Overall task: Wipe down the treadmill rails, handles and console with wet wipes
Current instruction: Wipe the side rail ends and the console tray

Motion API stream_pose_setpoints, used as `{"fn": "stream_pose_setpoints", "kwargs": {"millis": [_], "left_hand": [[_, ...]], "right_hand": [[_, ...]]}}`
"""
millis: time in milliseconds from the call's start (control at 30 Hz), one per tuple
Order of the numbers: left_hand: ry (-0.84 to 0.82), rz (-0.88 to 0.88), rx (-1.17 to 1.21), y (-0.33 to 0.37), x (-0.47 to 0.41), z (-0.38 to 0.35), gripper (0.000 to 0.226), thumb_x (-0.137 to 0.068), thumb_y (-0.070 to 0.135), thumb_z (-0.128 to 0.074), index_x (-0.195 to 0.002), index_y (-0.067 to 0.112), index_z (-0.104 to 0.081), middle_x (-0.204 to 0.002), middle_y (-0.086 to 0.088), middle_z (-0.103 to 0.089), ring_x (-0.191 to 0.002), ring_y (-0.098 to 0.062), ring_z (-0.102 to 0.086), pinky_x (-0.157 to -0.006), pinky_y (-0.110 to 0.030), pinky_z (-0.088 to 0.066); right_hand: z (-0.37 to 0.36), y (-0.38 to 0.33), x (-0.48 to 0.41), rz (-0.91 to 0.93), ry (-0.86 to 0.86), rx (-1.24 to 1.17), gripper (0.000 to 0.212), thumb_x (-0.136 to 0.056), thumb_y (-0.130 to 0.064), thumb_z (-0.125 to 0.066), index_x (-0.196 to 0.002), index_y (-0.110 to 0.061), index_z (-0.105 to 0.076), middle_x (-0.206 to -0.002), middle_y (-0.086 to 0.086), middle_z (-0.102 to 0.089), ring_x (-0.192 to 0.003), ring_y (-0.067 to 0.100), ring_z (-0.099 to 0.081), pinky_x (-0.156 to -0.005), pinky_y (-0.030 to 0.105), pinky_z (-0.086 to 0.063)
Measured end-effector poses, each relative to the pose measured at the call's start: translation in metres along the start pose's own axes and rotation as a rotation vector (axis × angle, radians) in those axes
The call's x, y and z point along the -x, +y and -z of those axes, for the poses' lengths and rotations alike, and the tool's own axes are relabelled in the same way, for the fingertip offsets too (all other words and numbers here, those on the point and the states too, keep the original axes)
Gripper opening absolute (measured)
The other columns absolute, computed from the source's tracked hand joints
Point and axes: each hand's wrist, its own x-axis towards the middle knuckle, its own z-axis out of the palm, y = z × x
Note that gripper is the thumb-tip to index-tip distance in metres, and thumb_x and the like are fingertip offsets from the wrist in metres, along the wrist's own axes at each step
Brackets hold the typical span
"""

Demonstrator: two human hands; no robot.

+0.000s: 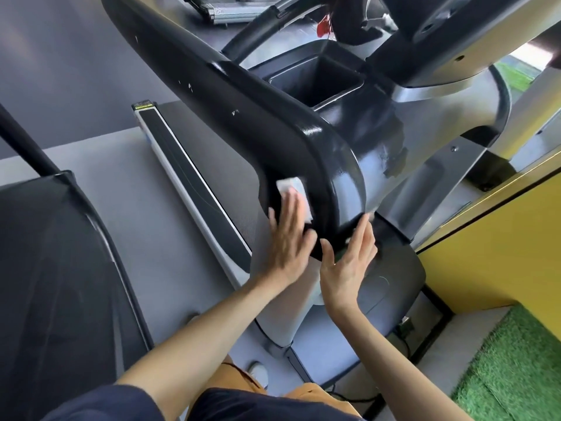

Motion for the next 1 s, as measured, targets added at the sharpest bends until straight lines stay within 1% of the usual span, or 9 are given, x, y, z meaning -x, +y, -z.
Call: {"fn": "stream_pose_setpoints", "kwargs": {"millis": [100,133,233,300,433,500,667,867,1000], "left_hand": [[-0.087,-0.271,-0.138,-0.026,0.012,0.007,0.055,-0.102,0.045,-0.006,-0.151,0.028,0.013,-0.157,0.014,0.018,-0.144,-0.002,0.011,-0.113,-0.043,0.009],[-0.074,-0.239,-0.145,-0.031,0.000,0.012,0.055,-0.101,0.046,-0.004,-0.151,0.026,0.011,-0.157,0.012,0.016,-0.144,0.000,0.012,-0.113,-0.045,0.009],[-0.035,0.157,-0.061,-0.021,-0.044,0.027,0.051,-0.099,0.038,0.001,-0.146,0.020,0.010,-0.156,0.002,0.012,-0.141,0.002,0.016,-0.114,-0.046,0.014],[-0.037,0.239,-0.052,-0.001,-0.045,0.025,0.054,-0.092,0.032,-0.001,-0.142,0.018,0.014,-0.156,-0.002,0.014,-0.139,0.000,0.020,-0.113,-0.041,0.017],[-0.159,-0.256,-0.202,-0.003,0.016,-0.004,0.057,-0.102,0.038,-0.008,-0.151,0.021,0.015,-0.157,0.005,0.020,-0.144,-0.007,0.016,-0.113,-0.039,0.017],[-0.181,-0.373,-0.252,-0.023,0.017,-0.003,0.055,-0.102,0.043,-0.004,-0.150,0.025,0.018,-0.157,0.011,0.022,-0.144,-0.007,0.015,-0.112,-0.041,0.017],[-0.044,0.079,-0.124,-0.022,-0.033,0.026,0.056,-0.098,0.029,-0.013,-0.152,0.017,-0.001,-0.156,-0.002,0.010,-0.144,-0.008,0.014,-0.113,-0.054,0.011],[-0.263,-0.163,-0.208,-0.032,0.038,0.011,0.052,-0.100,0.046,0.003,-0.146,0.035,0.024,-0.154,0.018,0.026,-0.144,-0.002,0.014,-0.115,-0.053,0.006],[-0.138,-0.031,-0.175,-0.021,-0.030,0.035,0.061,-0.095,0.050,0.011,-0.149,0.020,0.010,-0.156,0.009,0.013,-0.141,0.004,0.016,-0.112,-0.051,0.012]], "right_hand": [[0.000,0.000,0.000,0.001,-0.011,-0.005,0.074,-0.089,-0.019,-0.062,-0.147,0.003,-0.023,-0.141,0.022,-0.038,-0.125,0.027,-0.033,-0.106,0.014,-0.011],[0.001,0.000,0.000,0.002,-0.013,-0.006,0.073,-0.090,-0.021,-0.061,-0.147,0.003,-0.023,-0.141,0.022,-0.038,-0.126,0.027,-0.033,-0.106,0.015,-0.011],[-0.001,-0.001,0.000,-0.013,-0.017,-0.004,0.072,-0.092,-0.025,-0.058,-0.148,0.001,-0.021,-0.142,0.021,-0.037,-0.125,0.028,-0.032,-0.107,0.019,-0.012],[0.000,-0.001,0.001,-0.021,-0.021,-0.003,0.073,-0.092,-0.022,-0.059,-0.149,0.000,-0.020,-0.143,0.021,-0.036,-0.125,0.029,-0.032,-0.107,0.024,-0.014],[0.003,0.001,0.000,-0.018,-0.040,-0.021,0.077,-0.086,-0.010,-0.063,-0.149,-0.004,-0.018,-0.143,0.018,-0.035,-0.124,0.030,-0.033,-0.108,0.035,-0.023],[0.005,0.002,0.001,-0.018,-0.054,-0.024,0.078,-0.086,-0.009,-0.064,-0.150,-0.004,-0.019,-0.144,0.017,-0.035,-0.124,0.030,-0.035,-0.109,0.027,-0.020],[0.008,-0.003,0.001,-0.054,-0.055,-0.059,0.077,-0.088,-0.009,-0.066,-0.150,-0.004,-0.021,-0.145,0.015,-0.035,-0.122,0.027,-0.032,-0.103,0.004,-0.006],[0.006,-0.006,0.002,-0.063,-0.052,-0.052,0.076,-0.089,-0.010,-0.064,-0.150,-0.004,-0.019,-0.146,0.017,-0.033,-0.122,0.027,-0.030,-0.104,0.006,-0.005],[0.004,-0.010,0.004,-0.079,-0.045,-0.045,0.077,-0.090,-0.010,-0.062,-0.151,-0.007,-0.015,-0.149,0.015,-0.029,-0.123,0.026,-0.028,-0.107,0.016,-0.009]]}}
